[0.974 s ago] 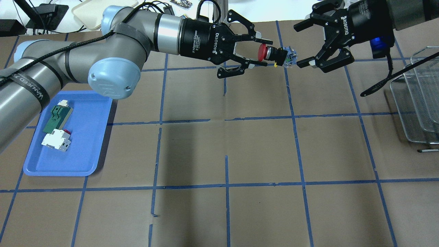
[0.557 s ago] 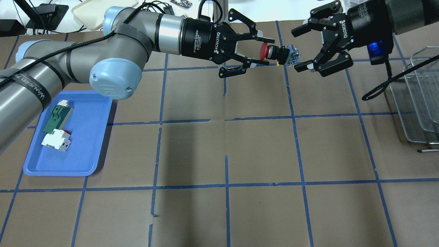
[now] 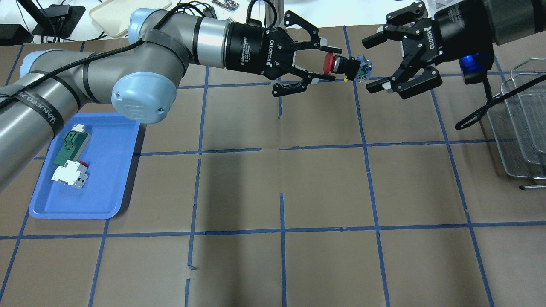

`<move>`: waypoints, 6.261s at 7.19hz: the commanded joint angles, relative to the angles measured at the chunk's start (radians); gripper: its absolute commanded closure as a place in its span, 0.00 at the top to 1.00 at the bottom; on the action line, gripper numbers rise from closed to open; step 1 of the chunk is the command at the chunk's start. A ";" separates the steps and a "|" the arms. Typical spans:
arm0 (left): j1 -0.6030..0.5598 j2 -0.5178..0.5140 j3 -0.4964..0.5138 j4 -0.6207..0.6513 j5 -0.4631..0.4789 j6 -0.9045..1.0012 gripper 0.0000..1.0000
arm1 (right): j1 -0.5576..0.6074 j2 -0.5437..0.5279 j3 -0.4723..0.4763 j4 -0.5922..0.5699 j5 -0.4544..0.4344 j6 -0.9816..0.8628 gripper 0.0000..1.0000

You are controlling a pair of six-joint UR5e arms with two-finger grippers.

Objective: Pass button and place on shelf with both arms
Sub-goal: 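Hold the button out with the left gripper while the right gripper approaches it, then close the right gripper on the button's blue base, then open the left gripper and withdraw it while the right gripper carries the button away, then lower the button into the wire mesh basket with the right gripper, then open the right gripper to release the button in the basket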

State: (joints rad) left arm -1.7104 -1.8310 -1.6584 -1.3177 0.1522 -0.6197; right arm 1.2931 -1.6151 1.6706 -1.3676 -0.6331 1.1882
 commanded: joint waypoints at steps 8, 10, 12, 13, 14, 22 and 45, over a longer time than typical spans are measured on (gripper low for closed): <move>0.002 0.004 -0.001 0.000 0.003 0.000 0.00 | 0.006 -0.011 0.035 0.018 0.053 -0.001 1.00; 0.002 0.004 -0.001 0.000 0.003 0.000 0.00 | 0.006 -0.016 0.046 0.019 0.053 -0.002 0.89; 0.002 0.006 -0.001 0.000 0.004 0.000 0.00 | 0.006 -0.035 0.049 0.019 0.053 -0.002 0.35; 0.002 0.006 -0.001 0.000 0.004 0.002 0.00 | 0.006 -0.042 0.049 0.019 0.053 -0.004 0.22; 0.002 0.006 -0.001 0.000 0.007 0.000 0.00 | 0.006 -0.042 0.049 0.018 0.055 -0.005 0.19; 0.018 0.031 0.046 -0.002 0.108 -0.003 1.00 | -0.006 -0.034 0.038 -0.005 0.041 -0.027 0.00; 0.166 0.217 0.246 -0.442 1.383 0.607 1.00 | -0.373 0.530 -0.434 -0.151 -1.122 -1.645 0.45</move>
State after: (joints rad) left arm -1.5440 -1.6146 -1.4121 -1.7600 1.5355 -0.0110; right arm 0.9216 -1.0965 1.2357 -1.5187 -1.7556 -0.4574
